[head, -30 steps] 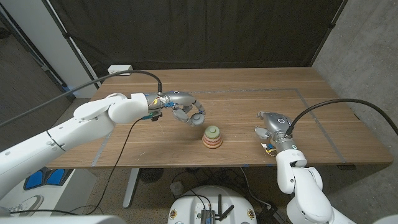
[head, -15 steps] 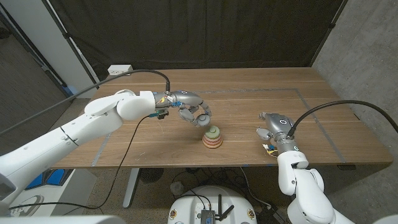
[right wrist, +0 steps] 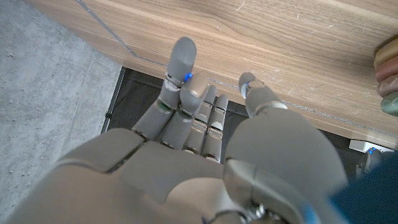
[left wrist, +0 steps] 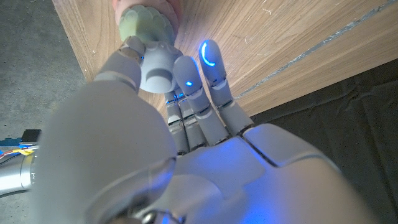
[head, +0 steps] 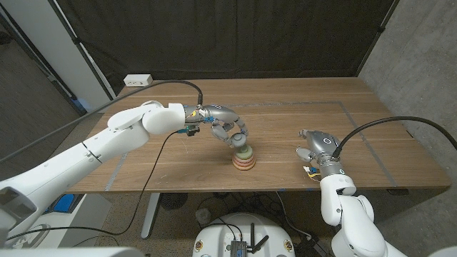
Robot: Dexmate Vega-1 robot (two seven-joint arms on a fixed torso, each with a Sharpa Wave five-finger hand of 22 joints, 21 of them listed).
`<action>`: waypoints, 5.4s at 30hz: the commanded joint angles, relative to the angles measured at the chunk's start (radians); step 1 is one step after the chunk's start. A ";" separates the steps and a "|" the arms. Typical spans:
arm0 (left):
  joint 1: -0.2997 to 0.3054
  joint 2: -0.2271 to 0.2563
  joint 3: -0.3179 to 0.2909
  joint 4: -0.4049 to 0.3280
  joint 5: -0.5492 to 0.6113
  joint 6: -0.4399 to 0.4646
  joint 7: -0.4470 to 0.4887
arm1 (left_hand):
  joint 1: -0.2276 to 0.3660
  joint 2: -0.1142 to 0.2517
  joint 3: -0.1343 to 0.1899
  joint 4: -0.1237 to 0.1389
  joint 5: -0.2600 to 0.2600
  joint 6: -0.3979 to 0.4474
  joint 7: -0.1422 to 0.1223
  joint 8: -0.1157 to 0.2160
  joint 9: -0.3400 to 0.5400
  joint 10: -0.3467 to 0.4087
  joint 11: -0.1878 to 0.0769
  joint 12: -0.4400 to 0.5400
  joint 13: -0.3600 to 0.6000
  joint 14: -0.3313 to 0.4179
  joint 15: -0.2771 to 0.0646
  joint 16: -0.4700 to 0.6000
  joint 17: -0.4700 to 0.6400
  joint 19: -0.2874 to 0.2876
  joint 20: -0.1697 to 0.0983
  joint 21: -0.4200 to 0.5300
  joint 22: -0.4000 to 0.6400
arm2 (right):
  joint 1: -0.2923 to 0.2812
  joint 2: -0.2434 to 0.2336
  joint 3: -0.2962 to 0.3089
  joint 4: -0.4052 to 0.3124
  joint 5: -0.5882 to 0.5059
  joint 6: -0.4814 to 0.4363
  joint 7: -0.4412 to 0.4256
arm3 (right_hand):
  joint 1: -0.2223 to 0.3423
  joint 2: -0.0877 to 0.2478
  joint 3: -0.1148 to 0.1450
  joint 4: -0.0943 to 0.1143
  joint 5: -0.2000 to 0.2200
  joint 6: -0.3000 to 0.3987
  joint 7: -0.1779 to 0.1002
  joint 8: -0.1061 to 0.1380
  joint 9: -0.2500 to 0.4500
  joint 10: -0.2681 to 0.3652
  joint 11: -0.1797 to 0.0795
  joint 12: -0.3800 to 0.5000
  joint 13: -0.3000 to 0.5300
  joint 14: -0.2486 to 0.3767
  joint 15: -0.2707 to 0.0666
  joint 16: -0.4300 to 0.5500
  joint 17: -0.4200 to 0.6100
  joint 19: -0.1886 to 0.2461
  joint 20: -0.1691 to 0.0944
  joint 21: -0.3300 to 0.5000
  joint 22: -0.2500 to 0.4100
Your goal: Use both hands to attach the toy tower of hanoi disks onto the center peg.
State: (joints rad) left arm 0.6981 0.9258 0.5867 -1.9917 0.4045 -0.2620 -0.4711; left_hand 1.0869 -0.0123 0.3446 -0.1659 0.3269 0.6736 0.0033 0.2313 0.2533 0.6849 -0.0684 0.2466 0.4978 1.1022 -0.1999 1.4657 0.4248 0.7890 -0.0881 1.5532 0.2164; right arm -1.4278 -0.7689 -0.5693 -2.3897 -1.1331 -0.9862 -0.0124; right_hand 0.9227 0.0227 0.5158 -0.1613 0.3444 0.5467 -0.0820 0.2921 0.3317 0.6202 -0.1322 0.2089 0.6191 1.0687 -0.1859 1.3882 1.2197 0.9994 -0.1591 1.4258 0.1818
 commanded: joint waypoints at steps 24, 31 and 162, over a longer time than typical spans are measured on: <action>-0.040 -0.069 0.074 0.049 0.071 -0.013 -0.017 | 0.005 0.010 0.006 0.001 0.012 0.008 -0.005 -0.009 0.011 0.108 -0.095 -0.016 0.057 0.031 -0.019 0.017 0.036 0.028 -0.123 0.009 0.010 | -0.003 -0.037 -0.002 -0.013 0.054 -0.026 -0.042 | -0.007 0.003 0.011 -0.001 0.006 0.006 0.002 -0.001 0.006 0.004 0.004 -0.003 0.003 0.007 -0.032 0.010 0.002 0.011 -0.061 -0.003 0.000; -0.033 -0.069 0.076 0.052 0.085 -0.017 -0.002 | 0.005 0.010 0.007 0.001 0.012 0.008 -0.005 -0.010 0.012 0.108 -0.094 -0.018 0.059 0.030 -0.019 0.015 0.040 0.030 -0.123 0.009 0.012 | 0.004 -0.043 -0.006 -0.013 0.066 -0.032 -0.048 | -0.006 0.004 0.012 -0.002 0.007 0.007 0.002 -0.001 0.006 0.004 0.004 -0.004 0.003 0.004 -0.032 0.008 -0.001 0.011 -0.061 -0.003 0.000; 0.117 0.057 -0.058 -0.057 0.016 0.124 0.069 | -0.147 -0.038 -0.064 0.018 -0.002 -0.257 0.032 -0.024 -0.016 -0.197 -0.022 -0.037 0.028 -0.070 -0.019 -0.071 0.009 -0.062 -0.119 -0.026 -0.016 | 0.051 -0.199 -0.073 -0.112 0.269 -0.161 -0.141 | -0.028 -0.006 0.013 0.000 0.010 -0.018 -0.002 -0.022 0.005 -0.009 0.008 -0.010 0.000 0.022 -0.031 0.032 0.006 0.028 -0.061 -0.011 0.000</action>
State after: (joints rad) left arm 0.7390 0.9294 0.5910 -2.0089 0.4563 -0.1907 -0.4587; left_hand 0.9359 -0.0616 0.2801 -0.1424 0.3249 0.4074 0.0340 0.1992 0.2368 0.4745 -0.0900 0.2003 0.5235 1.0358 -0.1696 1.3891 0.4341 0.7253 -0.0716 1.5202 0.1980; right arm -1.3855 -0.9451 -0.6369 -2.4916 -0.8901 -1.1278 -0.1409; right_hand 0.9042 0.0198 0.5255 -0.1656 0.3483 0.5354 -0.0819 0.2720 0.3339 0.6161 -0.1251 0.1995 0.6162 1.0867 -0.1930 1.4168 1.2219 1.0190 -0.1643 1.4181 0.1819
